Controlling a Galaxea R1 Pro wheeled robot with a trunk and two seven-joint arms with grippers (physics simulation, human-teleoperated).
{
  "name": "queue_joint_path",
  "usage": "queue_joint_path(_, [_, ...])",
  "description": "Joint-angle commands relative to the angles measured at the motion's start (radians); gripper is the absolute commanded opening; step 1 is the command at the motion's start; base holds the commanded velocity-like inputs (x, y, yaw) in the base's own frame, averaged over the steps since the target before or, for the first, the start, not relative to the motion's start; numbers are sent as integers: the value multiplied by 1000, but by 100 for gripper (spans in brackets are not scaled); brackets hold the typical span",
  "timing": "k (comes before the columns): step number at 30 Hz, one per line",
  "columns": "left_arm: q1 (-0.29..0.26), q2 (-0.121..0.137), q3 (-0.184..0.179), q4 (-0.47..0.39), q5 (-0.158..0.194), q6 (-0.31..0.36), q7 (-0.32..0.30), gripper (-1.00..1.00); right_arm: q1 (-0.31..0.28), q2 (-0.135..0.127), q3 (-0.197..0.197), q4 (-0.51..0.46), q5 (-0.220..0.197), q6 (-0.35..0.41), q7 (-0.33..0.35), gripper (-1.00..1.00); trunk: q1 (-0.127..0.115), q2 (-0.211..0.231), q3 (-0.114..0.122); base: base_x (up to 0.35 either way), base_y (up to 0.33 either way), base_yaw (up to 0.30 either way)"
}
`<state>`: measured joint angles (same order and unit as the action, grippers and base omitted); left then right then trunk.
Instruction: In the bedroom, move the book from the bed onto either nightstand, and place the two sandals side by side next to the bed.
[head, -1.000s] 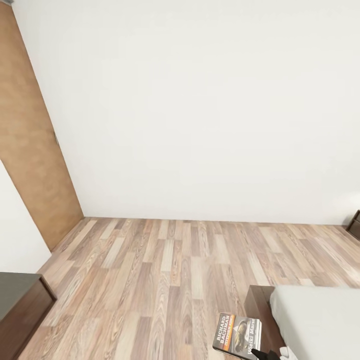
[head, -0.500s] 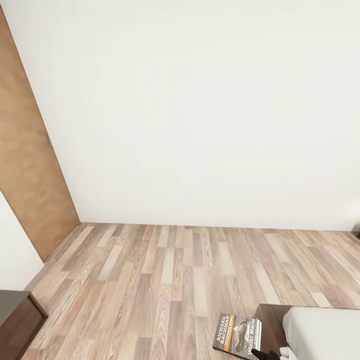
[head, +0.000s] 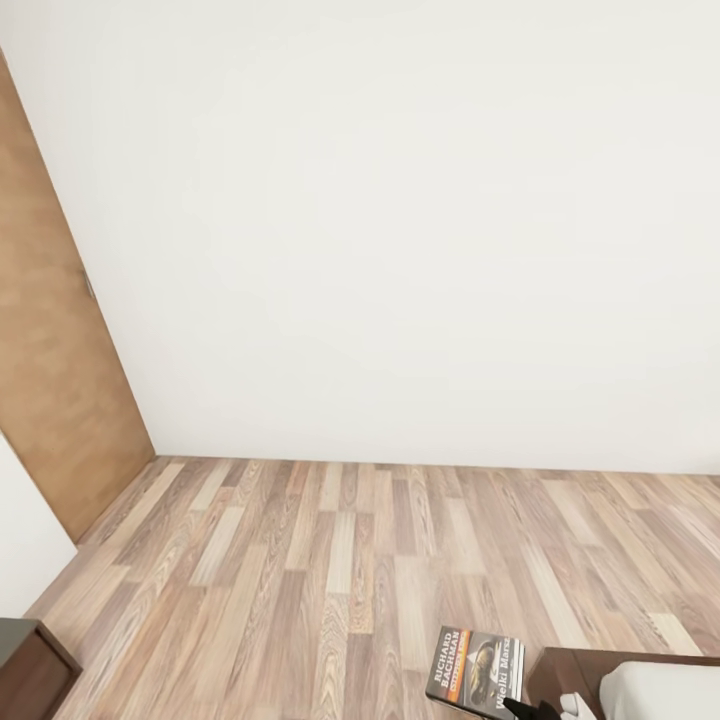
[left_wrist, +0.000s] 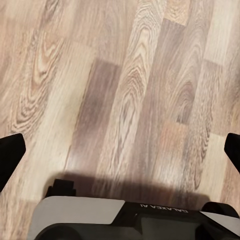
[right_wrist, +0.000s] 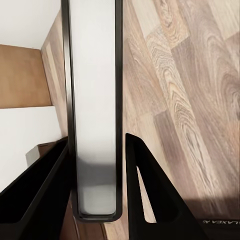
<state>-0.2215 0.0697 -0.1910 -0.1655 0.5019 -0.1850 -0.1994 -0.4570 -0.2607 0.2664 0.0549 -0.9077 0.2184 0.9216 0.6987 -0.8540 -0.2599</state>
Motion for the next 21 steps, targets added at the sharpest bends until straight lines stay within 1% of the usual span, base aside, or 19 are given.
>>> queue_joint_path(1, [-1, 0, -8, 1, 10, -4, -3, 100, -2, 0, 4, 3, -11, 9, 5, -100, 0, -1, -1, 151, 20, 0])
queue_joint_path(4, [-1, 0, -8, 1, 10, -4, -3, 100, -2, 1, 4, 3, -11, 9, 4, -100, 0, -1, -1, 76, 9, 0])
queue_joint_path(7, [-1, 0, -8, 1, 10, -4, -3, 100, -2, 1, 4, 3, -11, 9, 3, -100, 0, -1, -1, 190, 2, 0])
queue_joint_path(21, [0, -1, -8, 1, 10, -5, -3, 100, -2, 0, 4, 3, -11, 9, 3, -100, 0, -1, -1, 312, 0, 0])
